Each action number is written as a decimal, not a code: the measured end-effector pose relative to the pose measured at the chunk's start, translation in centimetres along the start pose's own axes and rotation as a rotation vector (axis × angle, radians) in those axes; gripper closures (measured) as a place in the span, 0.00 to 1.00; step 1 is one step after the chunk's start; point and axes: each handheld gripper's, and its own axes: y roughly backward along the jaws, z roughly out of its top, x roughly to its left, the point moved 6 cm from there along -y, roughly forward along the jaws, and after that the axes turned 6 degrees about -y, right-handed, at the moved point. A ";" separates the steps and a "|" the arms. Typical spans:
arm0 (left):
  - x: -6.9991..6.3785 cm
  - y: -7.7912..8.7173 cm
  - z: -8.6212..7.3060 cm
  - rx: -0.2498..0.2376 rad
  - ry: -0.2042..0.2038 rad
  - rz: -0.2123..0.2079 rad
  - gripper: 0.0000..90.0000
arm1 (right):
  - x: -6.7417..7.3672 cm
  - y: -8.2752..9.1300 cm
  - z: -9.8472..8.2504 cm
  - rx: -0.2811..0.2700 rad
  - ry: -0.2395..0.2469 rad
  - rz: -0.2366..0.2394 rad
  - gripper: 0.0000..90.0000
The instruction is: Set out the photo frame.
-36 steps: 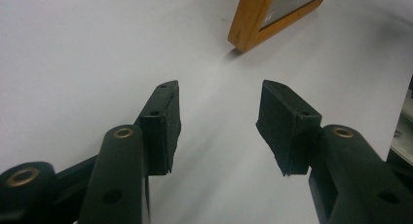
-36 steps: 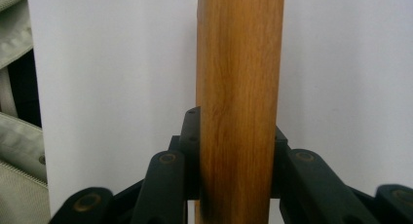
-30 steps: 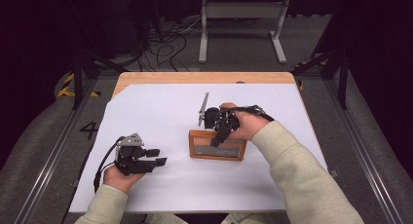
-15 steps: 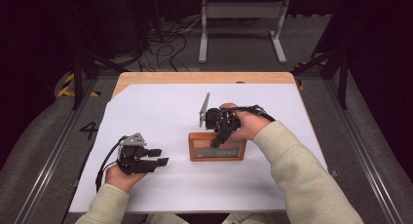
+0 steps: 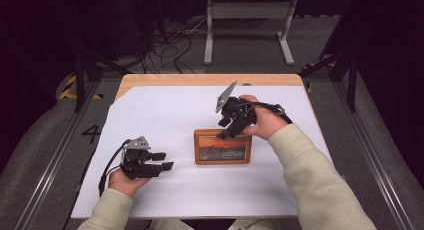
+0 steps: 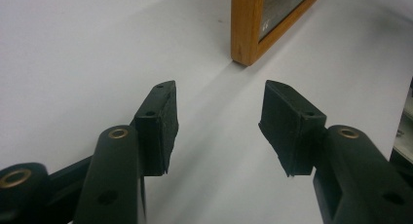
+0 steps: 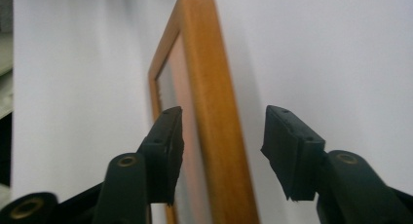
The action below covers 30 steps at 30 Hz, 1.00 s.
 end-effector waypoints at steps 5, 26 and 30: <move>0.0 0.0 0.0 -0.004 0.017 0.001 0.52 | -0.2 2.3 -0.4 -0.111 -0.021 -0.058 0.48; 0.2 -0.7 1.1 -0.029 -0.001 0.001 0.46 | 0.5 8.0 -7.5 -0.221 -0.179 -0.228 0.00; 0.3 -0.4 1.0 -0.043 -0.006 0.007 0.45 | 1.0 8.5 -8.8 -0.248 -0.207 -0.254 0.00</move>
